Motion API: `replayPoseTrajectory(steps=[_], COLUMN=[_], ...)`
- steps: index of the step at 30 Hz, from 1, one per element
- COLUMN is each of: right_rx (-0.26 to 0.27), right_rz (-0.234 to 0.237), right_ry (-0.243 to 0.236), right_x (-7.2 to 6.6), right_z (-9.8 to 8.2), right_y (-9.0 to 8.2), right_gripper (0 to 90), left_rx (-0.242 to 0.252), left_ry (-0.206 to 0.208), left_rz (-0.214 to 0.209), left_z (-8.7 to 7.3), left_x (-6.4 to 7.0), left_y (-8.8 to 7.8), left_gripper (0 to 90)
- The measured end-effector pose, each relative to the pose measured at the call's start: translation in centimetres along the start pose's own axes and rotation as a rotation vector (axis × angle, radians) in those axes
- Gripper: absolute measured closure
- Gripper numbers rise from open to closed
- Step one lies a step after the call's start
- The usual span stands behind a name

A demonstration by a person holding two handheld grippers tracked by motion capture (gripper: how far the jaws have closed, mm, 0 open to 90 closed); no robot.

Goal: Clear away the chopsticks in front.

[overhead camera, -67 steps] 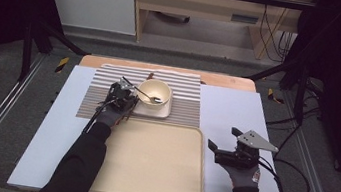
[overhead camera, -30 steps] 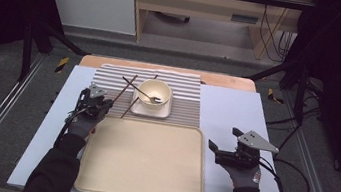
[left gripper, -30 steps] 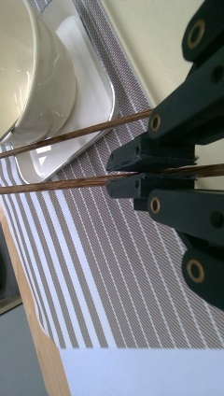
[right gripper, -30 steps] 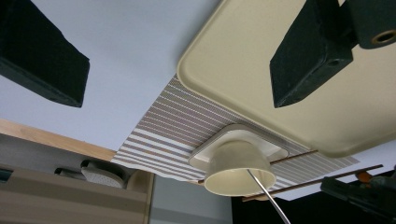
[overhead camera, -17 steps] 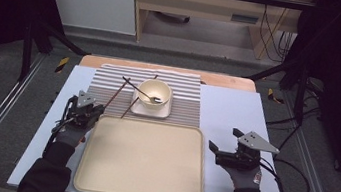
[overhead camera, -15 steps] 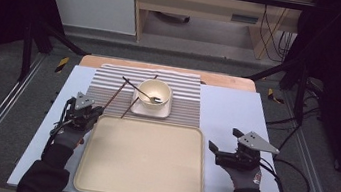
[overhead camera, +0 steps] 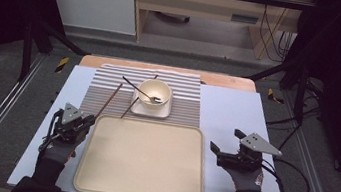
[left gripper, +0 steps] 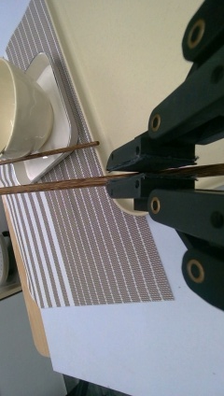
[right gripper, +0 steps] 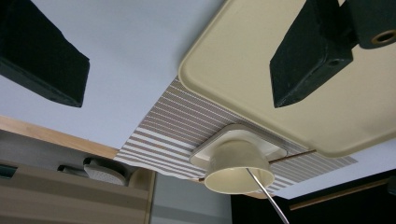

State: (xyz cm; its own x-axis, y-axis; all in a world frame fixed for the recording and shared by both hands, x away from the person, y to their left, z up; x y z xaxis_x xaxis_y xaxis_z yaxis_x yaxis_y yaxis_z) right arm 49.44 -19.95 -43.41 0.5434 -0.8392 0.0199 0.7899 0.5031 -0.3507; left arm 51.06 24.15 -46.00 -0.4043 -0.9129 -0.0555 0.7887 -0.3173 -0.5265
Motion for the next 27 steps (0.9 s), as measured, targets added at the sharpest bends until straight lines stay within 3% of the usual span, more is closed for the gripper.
replayPoseTrajectory(steps=[10, 17, 27], right_rx=[0.006, 0.007, 0.008], right_rz=[0.0, 0.0, -0.001], right_ry=[0.004, 0.006, 0.003], right_x=[-0.1, -0.2, -0.1], right_z=[0.1, 0.1, 0.1], right_y=[-0.2, -0.2, -0.3], right_gripper=[5.2, 5.2, 5.2], left_rx=[0.028, 0.024, -0.01], left_ry=[-0.072, -0.082, -0.078], left_rz=[0.015, 0.035, 0.045], left_z=[-2.0, -3.0, -4.8], left_x=[1.4, 2.7, 6.4], left_y=[-2.8, -3.7, -3.4], left_gripper=[84.9, 84.9, 84.9])
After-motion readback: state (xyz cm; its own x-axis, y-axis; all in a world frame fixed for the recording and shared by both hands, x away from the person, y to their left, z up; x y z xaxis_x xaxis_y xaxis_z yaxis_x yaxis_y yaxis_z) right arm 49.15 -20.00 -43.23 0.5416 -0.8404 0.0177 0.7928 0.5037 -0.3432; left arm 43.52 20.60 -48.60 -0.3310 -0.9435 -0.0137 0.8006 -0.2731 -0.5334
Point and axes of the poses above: each handheld gripper's, and its own axes: y roughly forward along the jaws, z roughly out of its top, x roughly to its right, the point moved 7 cm from there along y, roughly forward along the jaws, and after that the axes turned 1 degree about -z, right-handed, at the moved point
